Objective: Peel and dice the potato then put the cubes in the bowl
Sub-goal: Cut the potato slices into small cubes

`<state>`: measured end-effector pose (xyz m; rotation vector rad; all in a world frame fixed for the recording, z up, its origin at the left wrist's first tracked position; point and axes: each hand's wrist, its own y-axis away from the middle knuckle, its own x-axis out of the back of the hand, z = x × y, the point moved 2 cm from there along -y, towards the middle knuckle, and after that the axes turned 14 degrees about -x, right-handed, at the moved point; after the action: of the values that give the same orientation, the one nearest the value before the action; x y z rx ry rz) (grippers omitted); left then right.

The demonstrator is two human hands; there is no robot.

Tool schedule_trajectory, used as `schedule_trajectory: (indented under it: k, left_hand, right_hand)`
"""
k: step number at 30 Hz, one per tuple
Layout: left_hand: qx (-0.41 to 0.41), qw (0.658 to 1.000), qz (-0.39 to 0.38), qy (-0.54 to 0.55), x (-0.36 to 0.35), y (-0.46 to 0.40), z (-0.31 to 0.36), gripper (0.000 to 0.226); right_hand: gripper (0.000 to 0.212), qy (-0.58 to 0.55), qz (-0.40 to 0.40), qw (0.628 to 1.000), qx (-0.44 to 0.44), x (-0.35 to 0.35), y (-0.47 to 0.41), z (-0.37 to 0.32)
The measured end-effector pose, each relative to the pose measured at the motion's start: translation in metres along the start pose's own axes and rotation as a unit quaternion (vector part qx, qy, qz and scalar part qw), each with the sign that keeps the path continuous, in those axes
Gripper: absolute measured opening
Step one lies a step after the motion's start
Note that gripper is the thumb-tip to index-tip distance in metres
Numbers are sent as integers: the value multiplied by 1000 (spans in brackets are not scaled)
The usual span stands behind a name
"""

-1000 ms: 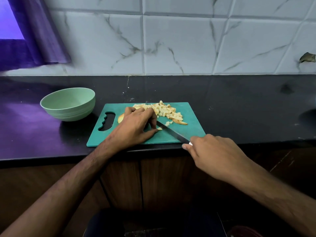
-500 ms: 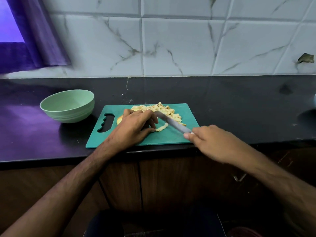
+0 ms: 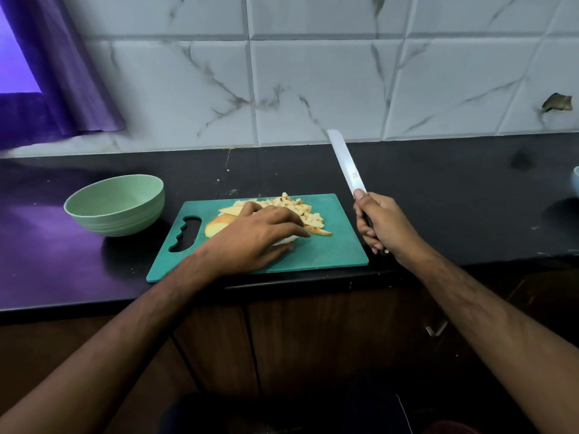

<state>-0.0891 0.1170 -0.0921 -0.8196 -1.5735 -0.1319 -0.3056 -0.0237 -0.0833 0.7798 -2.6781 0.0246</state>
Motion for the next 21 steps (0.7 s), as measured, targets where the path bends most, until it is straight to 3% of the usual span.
schedule_trajectory:
  k: [3,7,15,21]
  left_hand:
    - [-45,997,-25,-50,-5,-15,-2,36]
    - [-46,994,-29,-99,-7,-22,-11,37]
    - [36,988,32,-150,-7,-22,-27,13]
    - [4,998,-16,-68,-12,-48,-10,39]
  right_hand:
    - [43,-11,-4,1000,7,-1,-5,6]
    - [43,-11,-13,1000,16,-1,-5,8]
    - [42,-22,-18,999,19,-3,-4,8]
    - [42,-27,-17,999,22,-3,-4,8]
